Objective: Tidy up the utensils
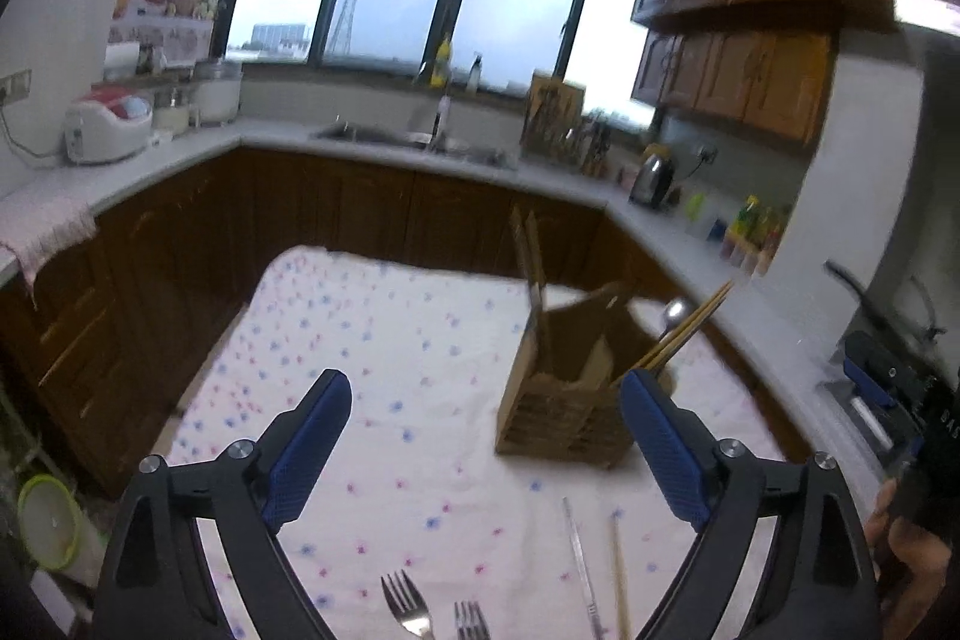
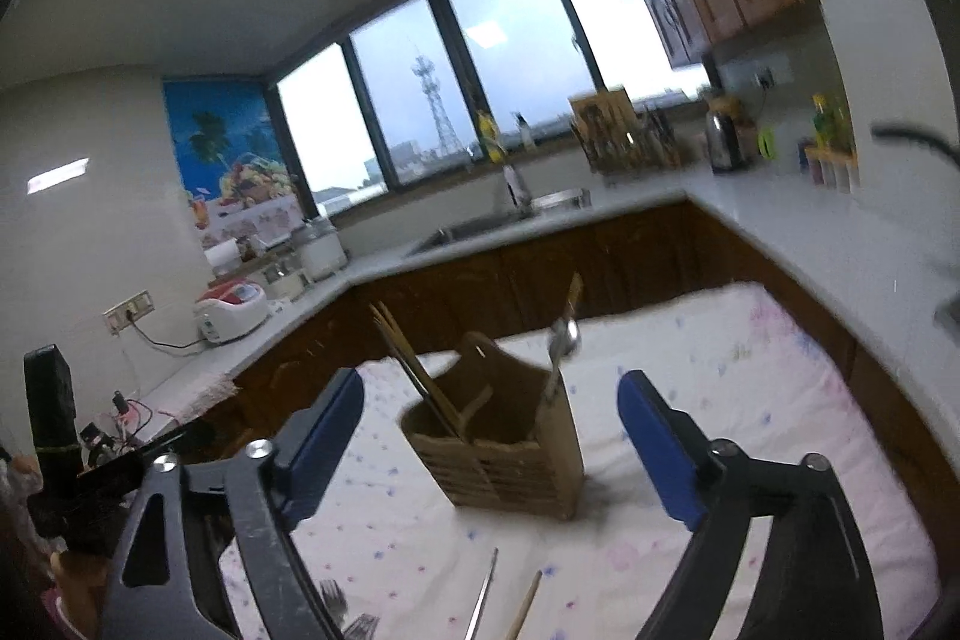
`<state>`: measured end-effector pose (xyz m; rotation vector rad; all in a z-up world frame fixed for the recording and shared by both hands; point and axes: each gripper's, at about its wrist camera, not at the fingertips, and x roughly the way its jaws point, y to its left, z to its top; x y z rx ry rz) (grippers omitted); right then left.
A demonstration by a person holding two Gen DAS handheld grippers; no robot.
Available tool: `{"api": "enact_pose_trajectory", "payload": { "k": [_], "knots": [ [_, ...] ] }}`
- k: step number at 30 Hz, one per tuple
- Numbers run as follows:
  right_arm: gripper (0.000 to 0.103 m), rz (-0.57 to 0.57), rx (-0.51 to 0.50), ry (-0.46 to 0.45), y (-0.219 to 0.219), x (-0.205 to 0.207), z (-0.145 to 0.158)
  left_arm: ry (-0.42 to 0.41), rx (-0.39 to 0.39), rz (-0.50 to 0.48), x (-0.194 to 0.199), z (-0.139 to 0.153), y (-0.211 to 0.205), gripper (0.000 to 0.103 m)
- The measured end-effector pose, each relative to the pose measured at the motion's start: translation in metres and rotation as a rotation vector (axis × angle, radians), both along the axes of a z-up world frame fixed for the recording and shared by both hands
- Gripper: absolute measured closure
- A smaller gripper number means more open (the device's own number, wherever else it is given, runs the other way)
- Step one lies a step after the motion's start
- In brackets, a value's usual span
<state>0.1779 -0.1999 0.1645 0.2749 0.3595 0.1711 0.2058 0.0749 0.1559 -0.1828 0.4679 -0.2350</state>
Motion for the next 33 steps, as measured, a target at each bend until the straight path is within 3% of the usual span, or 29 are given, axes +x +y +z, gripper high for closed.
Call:
{"api": "enact_pose_trajectory", "payload": {
  "k": [3,6,12,16,19,25,33],
  "knots": [
    [0.0,0.029,-0.039,-0.067,0.008,-0.02,0.027,-0.062,-0.022,0.001,-0.03,0.023,0.004,0.001],
    [0.0,0.052,-0.064,-0.11,0.017,-0.041,0.031,-0.084,-0.021,-0.007,-0.058,0.024,0.003,0.001],
    [0.0,-0.007,-0.068,-0.114,0.027,-0.076,-0.018,-0.033,0.005,-0.014,-0.097,-0.019,-0.006,0.001],
    [0.0,-0.052,-0.073,-0.087,0.026,-0.09,-0.05,0.005,-0.001,0.043,-0.114,-0.039,0.002,0.001],
    [0.0,-0.074,-0.096,-0.07,0.028,-0.101,-0.07,-0.01,-0.016,0.049,-0.131,-0.045,0.006,0.001],
    [0.0,-0.079,-0.128,-0.048,0.038,-0.122,-0.105,-0.071,0.042,0.084,-0.154,-0.066,-0.002,0.001],
    [0.0,-0.091,-0.165,-0.052,0.041,-0.142,-0.124,-0.079,0.09,0.089,-0.168,-0.104,-0.011,0.001]
  ]
}}
